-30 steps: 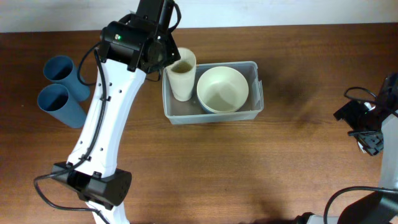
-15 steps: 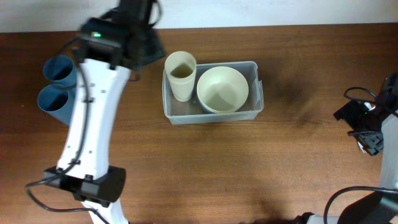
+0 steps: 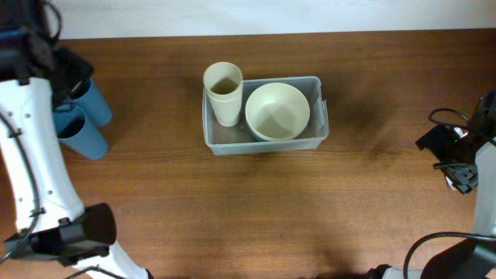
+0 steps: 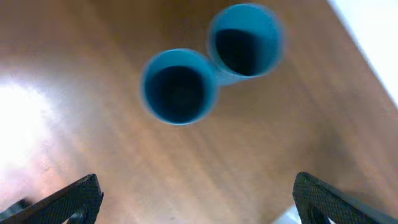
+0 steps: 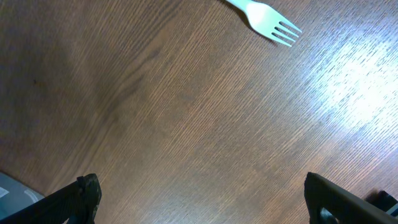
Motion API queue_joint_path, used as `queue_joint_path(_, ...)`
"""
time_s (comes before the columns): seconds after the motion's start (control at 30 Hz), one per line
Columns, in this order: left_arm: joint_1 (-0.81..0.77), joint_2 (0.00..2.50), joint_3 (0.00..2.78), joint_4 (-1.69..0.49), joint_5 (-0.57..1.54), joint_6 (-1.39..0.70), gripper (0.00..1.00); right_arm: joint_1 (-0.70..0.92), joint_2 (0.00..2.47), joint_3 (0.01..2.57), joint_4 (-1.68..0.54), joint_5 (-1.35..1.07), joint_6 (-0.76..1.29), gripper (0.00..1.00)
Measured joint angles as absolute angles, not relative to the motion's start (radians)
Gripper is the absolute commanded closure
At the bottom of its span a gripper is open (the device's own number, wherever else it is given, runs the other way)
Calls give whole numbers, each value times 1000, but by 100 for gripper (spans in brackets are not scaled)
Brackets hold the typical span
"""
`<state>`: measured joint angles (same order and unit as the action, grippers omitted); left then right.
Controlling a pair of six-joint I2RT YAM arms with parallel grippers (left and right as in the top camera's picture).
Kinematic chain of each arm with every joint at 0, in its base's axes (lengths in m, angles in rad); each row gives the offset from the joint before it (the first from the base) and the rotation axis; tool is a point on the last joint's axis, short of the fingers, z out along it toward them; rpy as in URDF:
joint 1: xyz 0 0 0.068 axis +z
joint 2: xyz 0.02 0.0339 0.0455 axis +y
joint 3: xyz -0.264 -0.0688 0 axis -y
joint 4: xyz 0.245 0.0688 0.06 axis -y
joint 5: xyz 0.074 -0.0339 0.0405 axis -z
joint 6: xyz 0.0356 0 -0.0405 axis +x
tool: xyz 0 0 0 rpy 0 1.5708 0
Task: Pack container
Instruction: 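Release the cup and move the left gripper to the blue cups, then lower the left gripper around a blue cup's rim to grasp it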
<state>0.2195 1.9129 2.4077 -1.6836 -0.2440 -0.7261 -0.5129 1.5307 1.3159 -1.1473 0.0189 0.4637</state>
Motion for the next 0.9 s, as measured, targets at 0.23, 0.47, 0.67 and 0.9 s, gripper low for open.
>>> queue_joint_path(0.23,358,1868,2184,-1686,-236,-730,0,-513,1531,1316,-1147,19,464,1)
queue_joint_path(0.47,419,1868,2035,-1600,-231,-747,0,-513,1531,1316,-1147,19,464,1)
queue_joint_path(0.67,434,1867,1965,-1524,-212,-753,0,-513,1531,1316,-1147,19,464,1)
queue_joint_path(0.9,437,1865,1873,-1394,-207,-762,0,-513,1531,1316,-1147,19,464,1)
